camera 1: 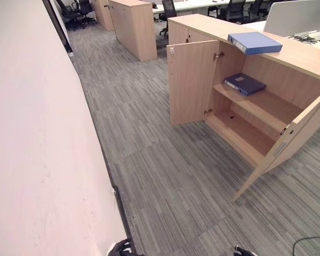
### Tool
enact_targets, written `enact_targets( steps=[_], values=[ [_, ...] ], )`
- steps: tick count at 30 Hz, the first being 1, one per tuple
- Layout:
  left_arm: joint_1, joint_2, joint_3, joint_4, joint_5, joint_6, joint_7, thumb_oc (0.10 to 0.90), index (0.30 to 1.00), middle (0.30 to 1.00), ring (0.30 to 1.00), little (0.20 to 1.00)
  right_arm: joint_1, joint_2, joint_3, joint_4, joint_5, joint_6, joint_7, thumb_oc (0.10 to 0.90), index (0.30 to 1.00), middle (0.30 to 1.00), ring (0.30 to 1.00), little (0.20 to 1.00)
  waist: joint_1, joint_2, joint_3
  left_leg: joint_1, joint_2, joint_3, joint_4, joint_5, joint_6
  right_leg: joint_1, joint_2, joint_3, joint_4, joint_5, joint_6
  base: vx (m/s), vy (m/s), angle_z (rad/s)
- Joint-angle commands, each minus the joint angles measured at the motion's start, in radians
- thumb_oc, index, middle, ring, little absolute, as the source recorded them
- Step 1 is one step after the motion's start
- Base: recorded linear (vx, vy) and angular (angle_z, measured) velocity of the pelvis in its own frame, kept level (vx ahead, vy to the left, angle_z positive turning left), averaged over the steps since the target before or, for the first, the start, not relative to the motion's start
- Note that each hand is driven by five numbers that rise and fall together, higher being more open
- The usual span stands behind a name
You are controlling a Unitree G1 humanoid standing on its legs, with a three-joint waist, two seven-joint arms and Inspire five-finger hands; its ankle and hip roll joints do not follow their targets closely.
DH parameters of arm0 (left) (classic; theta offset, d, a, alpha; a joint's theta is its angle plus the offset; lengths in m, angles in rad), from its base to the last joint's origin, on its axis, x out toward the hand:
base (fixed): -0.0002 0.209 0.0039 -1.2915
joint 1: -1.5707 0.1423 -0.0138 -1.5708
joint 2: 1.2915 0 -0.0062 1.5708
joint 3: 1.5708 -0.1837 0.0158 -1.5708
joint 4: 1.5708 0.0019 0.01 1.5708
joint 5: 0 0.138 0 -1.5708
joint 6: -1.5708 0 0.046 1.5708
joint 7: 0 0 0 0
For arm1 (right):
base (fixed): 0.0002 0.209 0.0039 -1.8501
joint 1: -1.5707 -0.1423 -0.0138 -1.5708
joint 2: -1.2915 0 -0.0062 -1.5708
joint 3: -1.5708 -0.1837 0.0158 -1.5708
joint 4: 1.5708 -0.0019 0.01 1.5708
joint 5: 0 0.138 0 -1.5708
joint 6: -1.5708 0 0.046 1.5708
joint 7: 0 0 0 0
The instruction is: Put the empty folder in the office cabinet
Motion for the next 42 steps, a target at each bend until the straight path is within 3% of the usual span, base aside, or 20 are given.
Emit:
enact_targets(
  steps=[1, 42],
  values=[
    [-0.042, 0.026, 0.013, 0.03, -0.028, -0.036, -0.009, 0.8, 0.9, 0.9, 0.9, 0.9, -0.03, -0.029, 0.02, 0.015, 0.005, -0.025, -0.002, 0.8, 0.9, 0.9, 0.9, 0.9, 0.013, -0.059, -0.028, -0.02, 0.022, -0.01, -0.025, -0.01, -0.055, 0.005, -0.111, -0.027, 0.041, -0.067, 0.109, 0.0, 0.0, 0.0],
    [-0.043, 0.02, 0.001, 0.057, -0.008, -0.044, -0.001, 0.8, 0.9, 0.9, 0.9, 0.9, -0.04, -0.029, 0.032, 0.053, -0.007, -0.023, 0.0, 0.8, 0.9, 0.9, 0.9, 0.9, 0.025, -0.058, -0.036, -0.018, 0.021, -0.016, -0.025, -0.012, -0.064, 0.025, -0.113, -0.043, 0.006, -0.055, 0.116, 0.0, 0.0, 0.0]
  ],
)
